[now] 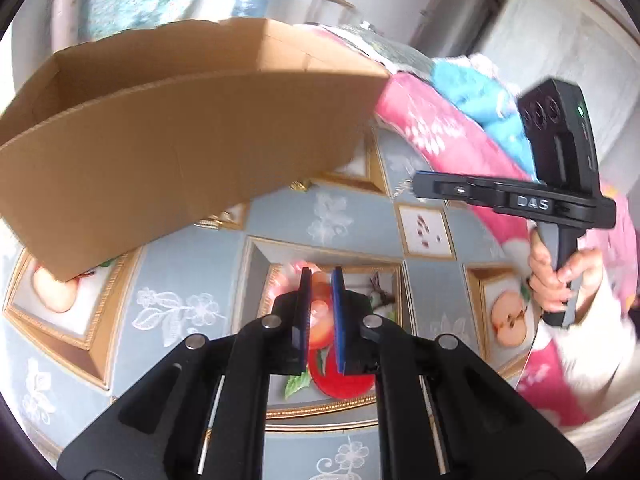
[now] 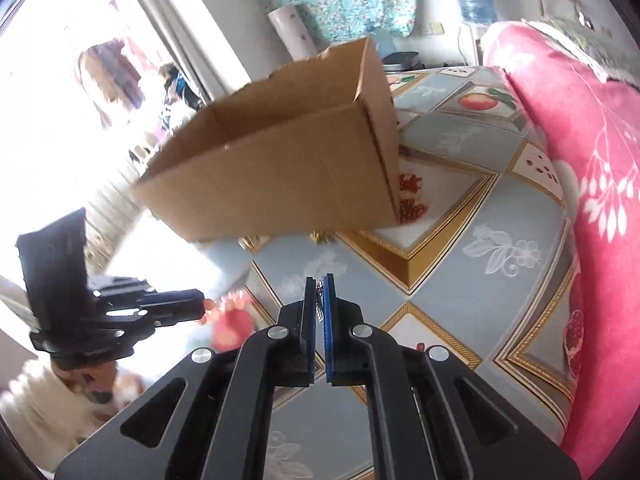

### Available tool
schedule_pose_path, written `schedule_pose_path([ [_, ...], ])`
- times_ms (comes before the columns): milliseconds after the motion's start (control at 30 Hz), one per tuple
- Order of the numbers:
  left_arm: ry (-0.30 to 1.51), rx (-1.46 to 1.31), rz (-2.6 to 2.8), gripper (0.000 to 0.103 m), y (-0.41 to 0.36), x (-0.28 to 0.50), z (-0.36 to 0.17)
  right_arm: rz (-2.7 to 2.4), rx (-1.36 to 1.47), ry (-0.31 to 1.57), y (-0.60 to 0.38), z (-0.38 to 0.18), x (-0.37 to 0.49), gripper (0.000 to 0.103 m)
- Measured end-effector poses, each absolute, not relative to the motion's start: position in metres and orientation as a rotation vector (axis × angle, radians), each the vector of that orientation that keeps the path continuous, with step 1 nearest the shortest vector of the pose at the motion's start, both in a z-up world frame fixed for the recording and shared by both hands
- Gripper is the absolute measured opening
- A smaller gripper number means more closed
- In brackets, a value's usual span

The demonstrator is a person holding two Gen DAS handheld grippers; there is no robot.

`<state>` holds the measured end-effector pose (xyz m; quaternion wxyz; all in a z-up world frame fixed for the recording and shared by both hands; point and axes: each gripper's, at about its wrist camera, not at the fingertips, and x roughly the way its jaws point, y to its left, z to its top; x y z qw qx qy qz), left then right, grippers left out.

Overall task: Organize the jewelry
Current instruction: 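Carry the pink bead bracelet into the box and open the left tool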

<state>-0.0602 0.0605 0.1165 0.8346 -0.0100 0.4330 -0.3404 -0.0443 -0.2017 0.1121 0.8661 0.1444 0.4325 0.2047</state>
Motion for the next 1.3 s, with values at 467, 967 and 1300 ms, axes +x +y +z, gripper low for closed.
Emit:
schedule_pose_path([
  [467,0.822,-0.246,-0.805,0.009,0.065,-0.024,0.204,0.58,0.402,0.755,-0.211,0.209,-0.013,0.004],
  [967,1.181,-0.254,-0.64,0.009,0.038,0.144,0.184,0.455,0.32,1.038,-0.148,0.187,0.138,0.004],
  [1300,1.497,-0.19,-0.436,0.009,0.024,0.186,0.106,0.372,0.14,1.134,-0.115,0.169,0.165,0.004],
])
